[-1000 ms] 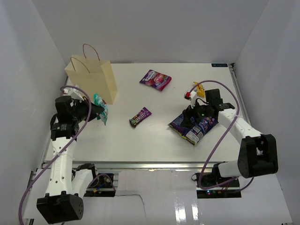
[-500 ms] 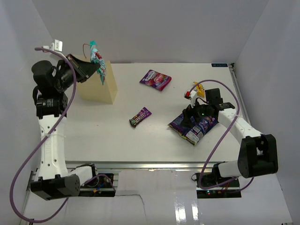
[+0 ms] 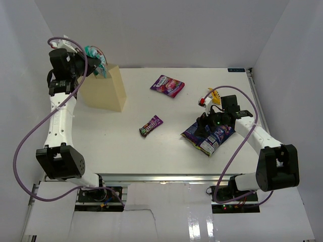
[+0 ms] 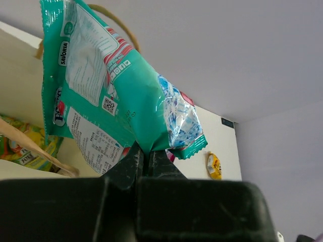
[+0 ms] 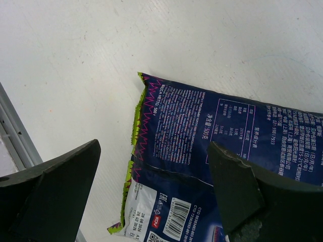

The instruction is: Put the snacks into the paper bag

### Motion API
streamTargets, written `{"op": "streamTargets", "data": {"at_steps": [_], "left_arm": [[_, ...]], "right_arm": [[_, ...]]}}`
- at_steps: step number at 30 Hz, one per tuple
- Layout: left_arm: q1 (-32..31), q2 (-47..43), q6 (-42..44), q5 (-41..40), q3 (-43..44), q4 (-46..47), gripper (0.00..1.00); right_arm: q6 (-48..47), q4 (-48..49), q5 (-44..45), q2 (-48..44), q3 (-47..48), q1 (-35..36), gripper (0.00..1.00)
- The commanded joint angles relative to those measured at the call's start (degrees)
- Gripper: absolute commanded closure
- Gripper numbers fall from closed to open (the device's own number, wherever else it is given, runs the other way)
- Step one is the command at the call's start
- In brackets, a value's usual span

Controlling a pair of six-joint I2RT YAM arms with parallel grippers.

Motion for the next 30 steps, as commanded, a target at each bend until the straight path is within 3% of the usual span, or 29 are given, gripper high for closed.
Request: {"op": "streamTargets", "data": {"at_steps": [1, 3, 4, 6, 7, 8, 13, 17, 20, 24, 30], "left_arm": [[0.25, -0.55, 1.84, -4.75, 2.74, 1.89, 1.00], [0.25, -0.02, 2.10, -6.94, 2.65, 0.92, 0.92], [0.33, 0.24, 2.10, -7.65, 2.65, 0.74, 0.74], [0.34, 0.42, 2.37, -8.53, 2.56, 0.57, 0.53], [0.34, 0.42, 2.37, -8.45, 2.74, 0.57, 0.38], [0.34, 0.60, 2.37, -8.27, 3.35, 0.48, 0.34], [0.42, 0.51, 1.93, -1.53, 5.99, 0.65, 0.26], [0.34, -2.64, 2.80, 3.76, 5.29, 1.97, 0.20], [0.34, -8.18, 4.64, 5.00, 1.87, 2.59, 0.16], [0.42, -18.45, 6.32, 3.60, -6.47, 1.98, 0.09], [0.34, -36.82, 8.34, -2.37, -19.05, -5.49, 0.02]], "right_arm": [[-0.56, 0.74, -0.78, -0.43, 2.08, 0.18, 0.08], [-0.91, 1.09, -0.87, 0.00, 2.52, 0.18, 0.08], [-1.08, 1.35, -0.96, 0.18, 3.22, 0.18, 0.08], [-1.17, 1.44, -0.87, 1.49, 4.36, 0.44, 0.08], [-0.65, 1.44, -0.61, 2.20, 6.02, 0.71, 0.07], [0.05, 1.44, 0.70, 3.08, 7.26, 0.97, 0.07], [8.57, 1.00, 4.49, 13.00, 18.32, 3.87, 0.01], [23.30, 3.63, 10.52, 21.87, 33.32, 5.71, 0.01], [31.85, 4.16, 18.25, 30.92, 42.57, 6.86, 0.02], [43.80, 2.32, 24.96, 47.07, 63.46, 7.48, 0.05], [49.71, 11.36, 32.78, 61.34, 76.68, 7.48, 0.10]]}}
